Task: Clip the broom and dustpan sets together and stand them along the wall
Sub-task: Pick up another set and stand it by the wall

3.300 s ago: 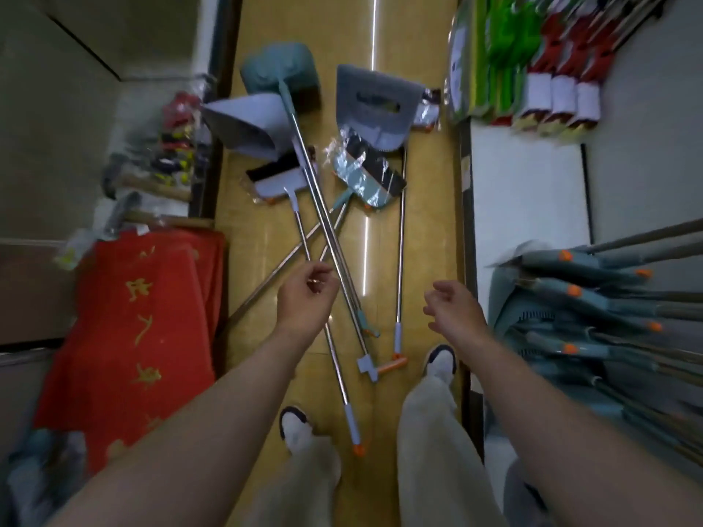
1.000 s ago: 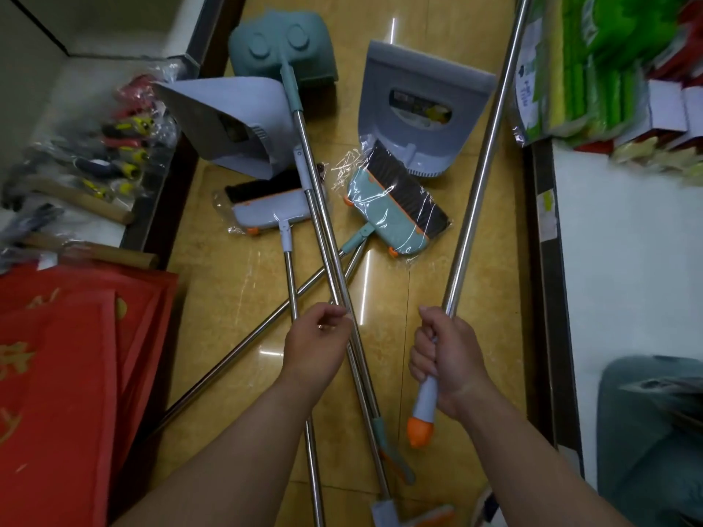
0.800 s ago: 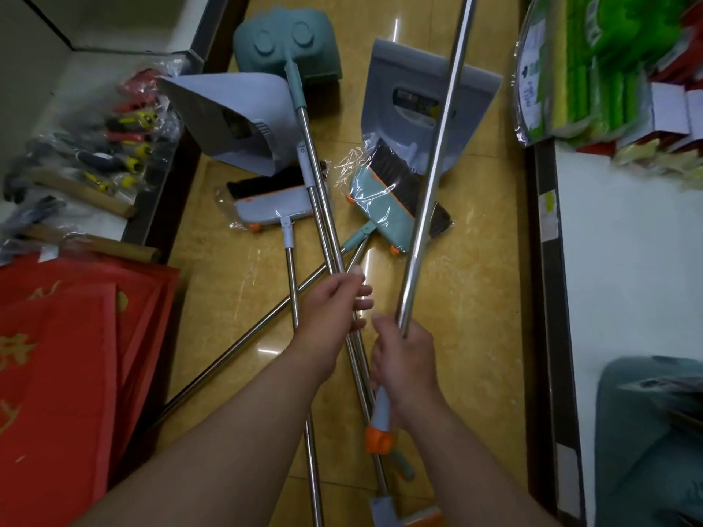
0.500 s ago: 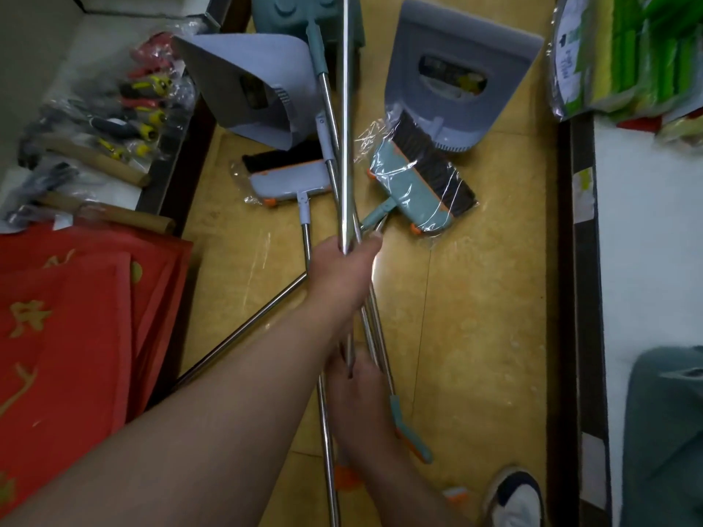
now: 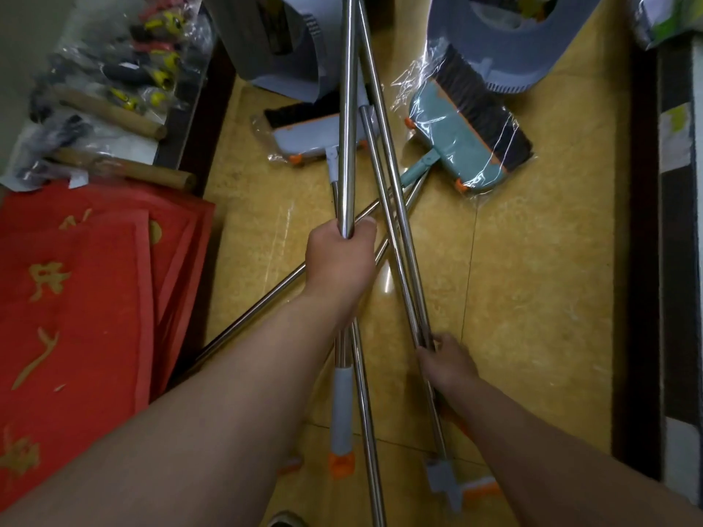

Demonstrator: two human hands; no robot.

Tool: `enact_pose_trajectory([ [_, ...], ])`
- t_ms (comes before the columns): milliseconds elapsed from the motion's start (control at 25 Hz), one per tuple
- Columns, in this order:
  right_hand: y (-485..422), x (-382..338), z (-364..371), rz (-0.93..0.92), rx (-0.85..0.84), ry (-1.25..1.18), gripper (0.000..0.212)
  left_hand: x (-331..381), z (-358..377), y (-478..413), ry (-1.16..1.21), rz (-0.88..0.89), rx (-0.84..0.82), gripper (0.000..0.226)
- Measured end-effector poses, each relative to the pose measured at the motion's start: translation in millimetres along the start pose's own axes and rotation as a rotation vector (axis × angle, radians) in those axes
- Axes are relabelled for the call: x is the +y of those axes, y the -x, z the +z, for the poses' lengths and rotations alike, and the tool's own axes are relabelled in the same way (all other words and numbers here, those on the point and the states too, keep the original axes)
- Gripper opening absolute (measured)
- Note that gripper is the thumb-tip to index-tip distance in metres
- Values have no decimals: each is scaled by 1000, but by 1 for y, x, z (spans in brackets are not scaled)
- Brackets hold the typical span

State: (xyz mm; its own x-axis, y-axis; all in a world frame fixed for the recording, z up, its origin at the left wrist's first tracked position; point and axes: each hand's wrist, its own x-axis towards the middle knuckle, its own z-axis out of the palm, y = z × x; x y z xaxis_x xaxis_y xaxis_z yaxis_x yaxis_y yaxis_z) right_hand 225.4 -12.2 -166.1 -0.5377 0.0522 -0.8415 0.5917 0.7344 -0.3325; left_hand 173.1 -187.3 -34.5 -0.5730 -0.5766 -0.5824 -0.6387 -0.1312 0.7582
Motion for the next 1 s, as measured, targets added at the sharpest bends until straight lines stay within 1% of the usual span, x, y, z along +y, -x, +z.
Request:
enact_pose_trajectory([
  [40, 0, 2, 3, -29, 104, 100, 29, -5, -2, 0, -14, 5, -9, 26],
  [80, 2, 5, 8, -64, 152, 141, 19, -9, -3, 1, -27, 11, -19, 26],
  [120, 3, 10, 15, -98, 156, 165, 14, -12, -4, 1, -39, 16, -27, 27],
  [240, 2, 16, 26, -143, 138, 252, 22, -17, -6, 2, -58, 9, -29, 33],
  [320, 0, 11, 26, -101, 146, 318, 24, -16, -5, 5, -60, -3, -26, 30],
  [400, -3, 8, 28, -49, 75, 325, 27, -15, -6, 8, -58, -10, -14, 28],
  [480, 2, 8, 33, -4, -84, 198, 35, -11, -7, 14, -48, -23, -3, 31],
  [520, 7, 7, 33, -1, -156, 116, 35, -10, -7, 16, -36, -29, 5, 33],
  [640, 35, -4, 34, -14, -284, -215, 13, -1, -14, 24, -8, -63, 32, 27],
  [720, 60, -16, 29, -19, -358, -425, 8, 7, -20, 29, 6, -102, 32, 24],
  [840, 104, -41, 9, -39, -468, -566, 9, 31, -34, 48, 21, -165, 17, 22],
  [1000, 167, -81, -22, -34, -581, -739, 2, 73, -57, 74, 41, -235, -3, 19],
])
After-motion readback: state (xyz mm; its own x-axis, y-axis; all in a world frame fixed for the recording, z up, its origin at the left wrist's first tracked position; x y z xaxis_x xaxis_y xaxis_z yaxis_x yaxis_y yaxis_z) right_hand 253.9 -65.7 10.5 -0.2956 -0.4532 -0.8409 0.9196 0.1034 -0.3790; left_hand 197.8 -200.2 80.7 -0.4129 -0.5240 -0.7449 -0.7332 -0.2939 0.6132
